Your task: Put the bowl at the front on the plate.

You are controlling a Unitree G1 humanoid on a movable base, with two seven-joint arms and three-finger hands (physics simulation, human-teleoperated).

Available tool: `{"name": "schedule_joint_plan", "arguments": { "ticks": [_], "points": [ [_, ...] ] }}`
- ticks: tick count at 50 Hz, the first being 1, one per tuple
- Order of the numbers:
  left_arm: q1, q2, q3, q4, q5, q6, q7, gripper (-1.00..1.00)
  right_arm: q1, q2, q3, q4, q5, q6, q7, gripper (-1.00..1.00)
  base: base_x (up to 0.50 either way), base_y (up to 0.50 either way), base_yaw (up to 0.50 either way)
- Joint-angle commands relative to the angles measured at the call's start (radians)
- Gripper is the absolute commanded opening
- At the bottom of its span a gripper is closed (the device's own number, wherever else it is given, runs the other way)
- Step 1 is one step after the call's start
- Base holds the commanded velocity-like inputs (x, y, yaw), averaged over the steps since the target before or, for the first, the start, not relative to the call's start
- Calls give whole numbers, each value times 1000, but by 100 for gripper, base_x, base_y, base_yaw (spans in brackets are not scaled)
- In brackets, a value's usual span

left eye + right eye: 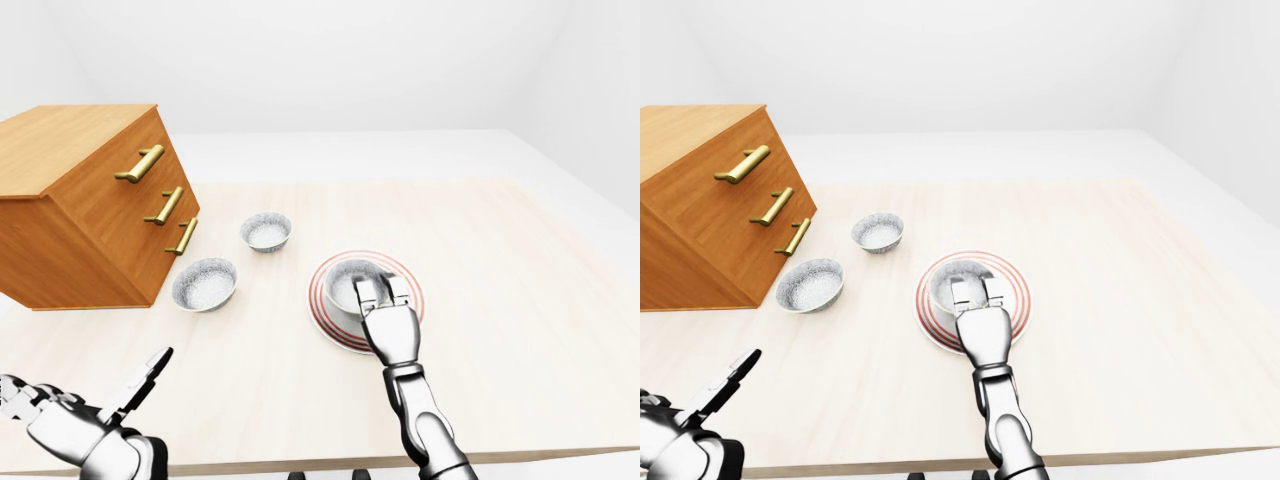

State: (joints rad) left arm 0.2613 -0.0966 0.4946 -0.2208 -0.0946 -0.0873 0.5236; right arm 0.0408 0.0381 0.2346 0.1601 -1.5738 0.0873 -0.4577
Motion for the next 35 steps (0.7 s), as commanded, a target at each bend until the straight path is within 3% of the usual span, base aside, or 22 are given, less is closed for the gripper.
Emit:
{"name": "schedule_joint_plan", "arguments": {
  "ticks": [1,18,21,25,32,35],
  "points": [
    [-1,5,-5,11,-1,0,0,100,-3,-3,4,-6,-52,0,13,100,0,0,0],
    [9,-6,4,-27,-3,0,0,100,12,0,16,-56,-108,0,56,100,0,0,0],
    [6,-6,4,-22,-1,0,0,100,29,-5,32,-154,-186,0,135,100,0,0,0],
    [3,-4,4,-13,1,0,0,100,50,2,46,-344,-356,0,315,100,0,0,0],
    [1,0,0,1,0,0,0,100,-63,-214,179,-478,-398,0,576,100,0,0,0],
    [4,0,-1,-5,0,0,0,100,-113,-281,195,-517,-398,0,646,100,0,0,0]
  ]
}}
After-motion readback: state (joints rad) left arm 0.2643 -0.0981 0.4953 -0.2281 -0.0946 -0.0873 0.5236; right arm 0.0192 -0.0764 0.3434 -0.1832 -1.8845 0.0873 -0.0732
